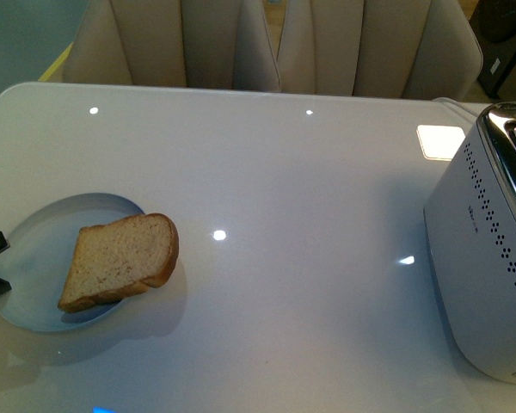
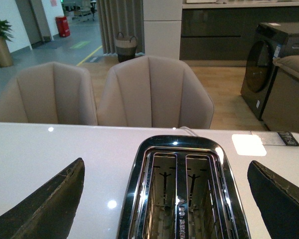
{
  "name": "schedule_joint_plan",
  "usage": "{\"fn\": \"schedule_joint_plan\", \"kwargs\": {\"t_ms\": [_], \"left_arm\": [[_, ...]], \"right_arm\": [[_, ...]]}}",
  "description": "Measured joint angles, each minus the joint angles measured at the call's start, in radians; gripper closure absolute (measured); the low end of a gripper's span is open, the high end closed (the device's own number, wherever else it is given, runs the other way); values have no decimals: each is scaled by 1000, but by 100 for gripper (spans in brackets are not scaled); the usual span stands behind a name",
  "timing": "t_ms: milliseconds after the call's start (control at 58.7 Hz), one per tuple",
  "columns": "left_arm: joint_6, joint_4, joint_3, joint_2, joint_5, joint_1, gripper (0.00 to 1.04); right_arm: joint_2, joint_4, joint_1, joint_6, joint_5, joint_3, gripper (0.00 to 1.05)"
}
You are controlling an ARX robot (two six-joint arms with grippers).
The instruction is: Left arm holds plate, right arm toasts bread
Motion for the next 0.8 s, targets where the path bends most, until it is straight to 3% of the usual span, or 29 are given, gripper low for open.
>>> {"fn": "schedule_joint_plan", "kwargs": {"t_ms": [375,579,801], "left_arm": [[-151,-111,-74,-287,74,3,102],[-249,-237,-76,-521,71,-72,102],[-320,-402,-40,-694,2,-191,102]], "right_arm": [[0,0,0,0,0,0,9],[0,0,0,0,0,0,9],[0,0,0,0,0,0,9]]}}
